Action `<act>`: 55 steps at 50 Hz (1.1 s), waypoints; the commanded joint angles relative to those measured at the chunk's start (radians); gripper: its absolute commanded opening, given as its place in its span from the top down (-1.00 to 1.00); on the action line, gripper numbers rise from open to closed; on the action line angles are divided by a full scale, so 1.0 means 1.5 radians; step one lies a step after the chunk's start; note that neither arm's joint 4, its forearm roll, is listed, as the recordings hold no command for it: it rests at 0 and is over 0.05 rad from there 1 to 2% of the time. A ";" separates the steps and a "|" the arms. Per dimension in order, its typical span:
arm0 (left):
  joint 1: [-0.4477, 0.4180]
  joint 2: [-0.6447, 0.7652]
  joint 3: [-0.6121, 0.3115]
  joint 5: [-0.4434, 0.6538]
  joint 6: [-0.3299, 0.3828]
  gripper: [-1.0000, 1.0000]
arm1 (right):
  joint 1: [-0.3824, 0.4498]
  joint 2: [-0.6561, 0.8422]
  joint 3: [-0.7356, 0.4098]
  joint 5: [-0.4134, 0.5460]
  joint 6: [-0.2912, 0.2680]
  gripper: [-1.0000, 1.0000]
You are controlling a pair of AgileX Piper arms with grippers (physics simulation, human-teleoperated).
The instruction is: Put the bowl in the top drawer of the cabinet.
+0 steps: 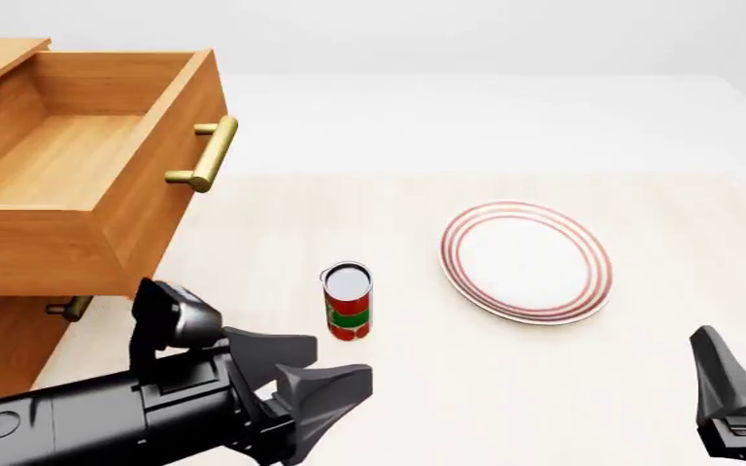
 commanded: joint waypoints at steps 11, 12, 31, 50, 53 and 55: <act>-0.035 0.093 -0.023 -0.048 -0.032 -1.00 | 0.000 0.000 0.000 0.000 0.000 -1.00; -0.038 0.100 -0.024 -0.053 -0.034 -1.00 | 0.000 0.000 0.000 0.000 0.000 -1.00; -0.064 0.182 -0.043 -0.091 -0.074 -1.00 | 0.000 0.000 0.000 0.000 0.000 -1.00; -0.109 0.338 -0.102 -0.144 -0.131 -1.00 | 0.000 0.000 0.000 0.000 0.000 -1.00; -0.109 0.342 -0.104 -0.145 -0.131 -1.00 | 0.000 0.000 0.000 0.000 0.000 -1.00; -0.111 0.345 -0.104 -0.145 -0.133 -1.00 | 0.000 0.000 0.000 0.000 0.000 -1.00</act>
